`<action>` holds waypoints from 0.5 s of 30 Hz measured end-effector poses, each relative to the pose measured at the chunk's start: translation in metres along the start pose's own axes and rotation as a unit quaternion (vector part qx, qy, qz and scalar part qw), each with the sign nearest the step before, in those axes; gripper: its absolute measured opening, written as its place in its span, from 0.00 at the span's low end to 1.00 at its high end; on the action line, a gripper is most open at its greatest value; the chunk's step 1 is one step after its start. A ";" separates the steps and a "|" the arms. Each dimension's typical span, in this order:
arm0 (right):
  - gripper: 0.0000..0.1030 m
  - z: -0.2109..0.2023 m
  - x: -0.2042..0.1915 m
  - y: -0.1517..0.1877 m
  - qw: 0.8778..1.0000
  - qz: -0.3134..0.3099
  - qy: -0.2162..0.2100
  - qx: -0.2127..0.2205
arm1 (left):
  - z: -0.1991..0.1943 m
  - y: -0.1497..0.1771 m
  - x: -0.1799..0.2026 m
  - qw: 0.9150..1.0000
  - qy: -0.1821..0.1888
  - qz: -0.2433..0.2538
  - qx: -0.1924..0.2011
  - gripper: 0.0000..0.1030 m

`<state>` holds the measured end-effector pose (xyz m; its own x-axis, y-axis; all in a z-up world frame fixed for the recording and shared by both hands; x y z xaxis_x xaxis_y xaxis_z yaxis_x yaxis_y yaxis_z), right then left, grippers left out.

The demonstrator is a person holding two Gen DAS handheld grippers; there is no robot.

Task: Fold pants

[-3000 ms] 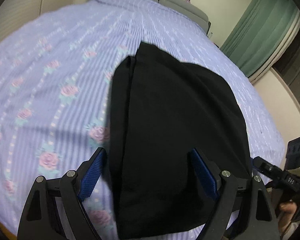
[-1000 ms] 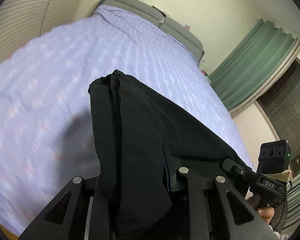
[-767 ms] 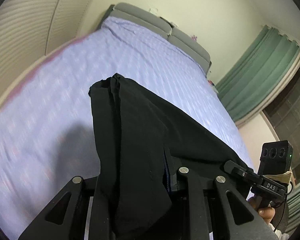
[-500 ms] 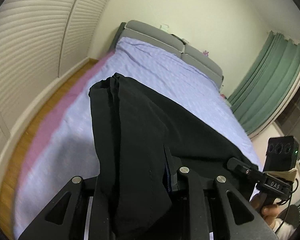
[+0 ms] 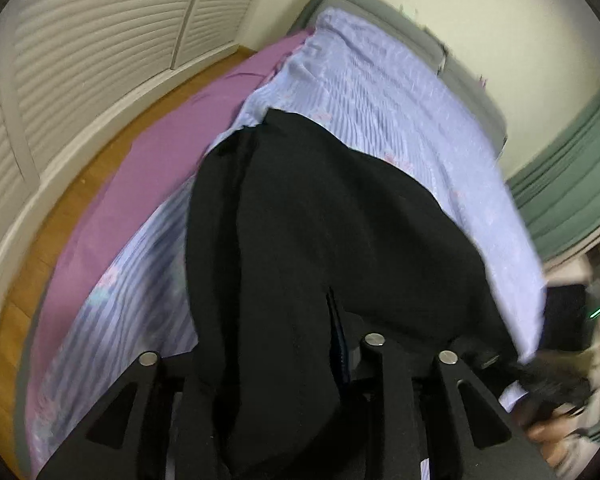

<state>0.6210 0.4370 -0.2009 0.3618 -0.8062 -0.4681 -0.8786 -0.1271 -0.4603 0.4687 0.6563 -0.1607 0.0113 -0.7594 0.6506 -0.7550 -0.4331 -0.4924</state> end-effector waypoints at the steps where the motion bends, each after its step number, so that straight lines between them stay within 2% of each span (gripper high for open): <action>1: 0.10 0.009 0.004 0.014 1.000 0.010 0.001 -0.011 | -0.002 0.003 -0.001 1.000 0.003 -0.002 0.000 0.32; 3: 0.11 0.018 0.010 0.024 0.999 0.034 -0.016 -0.016 | -0.006 0.008 -0.004 1.000 -0.005 0.007 -0.012 0.37; 4: 0.11 0.017 0.011 0.027 0.999 0.042 -0.022 -0.013 | -0.009 0.011 -0.005 1.000 -0.017 0.014 -0.016 0.44; 6: 0.12 0.011 0.013 0.027 0.999 0.041 -0.020 -0.006 | -0.014 0.012 -0.003 0.999 -0.034 0.026 -0.016 0.49; 8: 0.19 0.012 0.015 0.015 1.000 0.028 -0.011 0.001 | -0.020 0.012 -0.002 0.998 -0.047 0.037 -0.013 0.52; 9: 0.27 0.011 0.012 0.001 1.000 0.013 0.007 0.007 | -0.025 0.016 -0.003 0.997 -0.056 0.043 -0.010 0.54; 10: 0.42 0.007 0.014 0.002 1.000 0.000 0.027 0.013 | -0.029 0.016 -0.002 0.996 -0.067 0.051 -0.007 0.56; 12: 0.57 -0.004 0.020 0.001 0.996 -0.030 0.075 0.036 | -0.034 0.019 0.005 0.993 -0.090 0.074 0.005 0.60; 15: 0.65 -0.024 0.030 0.005 0.989 -0.066 0.117 0.063 | -0.047 0.034 0.019 0.986 -0.124 0.111 0.025 0.71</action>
<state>0.6200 0.3983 -0.1995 0.3754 -0.9009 -0.2177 -0.7778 -0.1785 -0.6027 0.4122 0.6502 -0.1381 0.0146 -0.9311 0.3646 -0.7241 -0.2613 -0.6383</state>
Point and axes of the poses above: each gripper's, at about its wrist camera, not at the fingertips, and z roughly the way its jaws point, x to its right, y to its underside, the point moved 8 cm from there along z, roughly the way its jaws point, and after that the axes turned 15 degrees about y, right-handed, at the moved point
